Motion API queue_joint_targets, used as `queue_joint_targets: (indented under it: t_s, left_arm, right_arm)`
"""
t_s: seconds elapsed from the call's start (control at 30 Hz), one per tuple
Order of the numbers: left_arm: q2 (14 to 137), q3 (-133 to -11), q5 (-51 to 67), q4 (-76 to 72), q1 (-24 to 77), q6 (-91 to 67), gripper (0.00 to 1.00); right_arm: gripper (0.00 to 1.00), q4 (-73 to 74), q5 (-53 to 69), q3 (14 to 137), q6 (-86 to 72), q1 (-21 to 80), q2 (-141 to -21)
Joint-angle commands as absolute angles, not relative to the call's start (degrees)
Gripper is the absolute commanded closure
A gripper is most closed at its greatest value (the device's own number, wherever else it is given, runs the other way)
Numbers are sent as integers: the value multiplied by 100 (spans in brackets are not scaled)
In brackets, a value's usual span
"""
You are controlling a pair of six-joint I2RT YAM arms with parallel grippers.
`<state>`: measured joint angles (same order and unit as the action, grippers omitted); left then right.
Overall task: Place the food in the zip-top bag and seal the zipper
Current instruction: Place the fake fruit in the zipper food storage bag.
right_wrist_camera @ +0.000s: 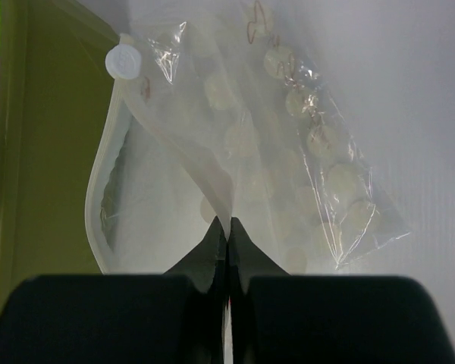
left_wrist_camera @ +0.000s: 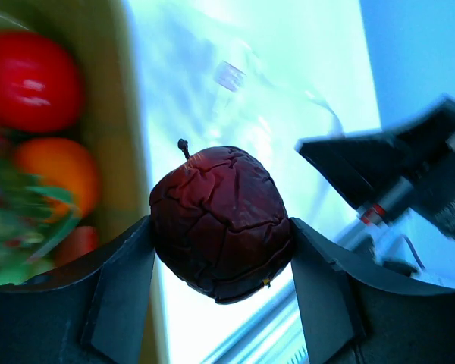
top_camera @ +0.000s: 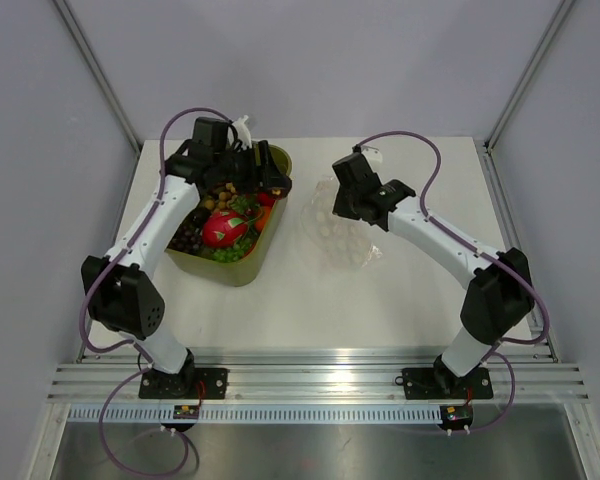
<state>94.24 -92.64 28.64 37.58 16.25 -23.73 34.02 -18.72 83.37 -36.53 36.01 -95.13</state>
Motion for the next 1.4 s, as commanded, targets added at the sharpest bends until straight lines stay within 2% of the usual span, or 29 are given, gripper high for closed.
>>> queue_joint_targets:
  t_s: [0.0,0.27,0.43,0.5,0.53,0.6,0.67,0.97,1.1,1.27,1.37]
  left_arm:
    - [9360,-9071,3997,3095,2003,-2663,98]
    - [9650,-8789,4236,2619,2663,-2988,97]
    - [9870,-8859,3763,2768,2786,-2910,96]
    - [9905,-8868,3446,2874,2795,-2865,86]
    - [9905,-8868,3437,2891,2795,-2839,73]
    - [9967,-8912,3498,2918,2795,-2821,63]
    - [10019,-8947,3437,3006,2804,-2813,46]
    - [9976,-9114,3269,3261,2795,-2663,7]
    - [9914,-9237,3340,3296,2795,-2645,6]
    - [9512,-9448,3515,3366,2646,-2689,21]
    - [9203,-9606,3525,3471,2340,-2655,24]
  right_arm:
    - [100,3234,-1635,8692,-3788,3647,-9554]
    - [100,3226,-1600,8763,-3885,3691,-9527]
    - [100,3234,-1608,8728,-3937,3709,-9475]
    - [100,3243,-1608,8701,-3964,3709,-9431]
    - [100,3243,-1617,8684,-3990,3700,-9413]
    - [100,3226,-1626,8640,-4104,3709,-9404]
    - [100,3191,-1591,8605,-4270,3709,-9387]
    - [100,3208,-1520,8341,-4561,3683,-9255]
    - [100,3287,-1617,8358,-4544,3691,-9237]
    - [100,3375,-1810,8332,-4640,3639,-9132]
    - [100,3392,-1881,8341,-4763,3621,-9070]
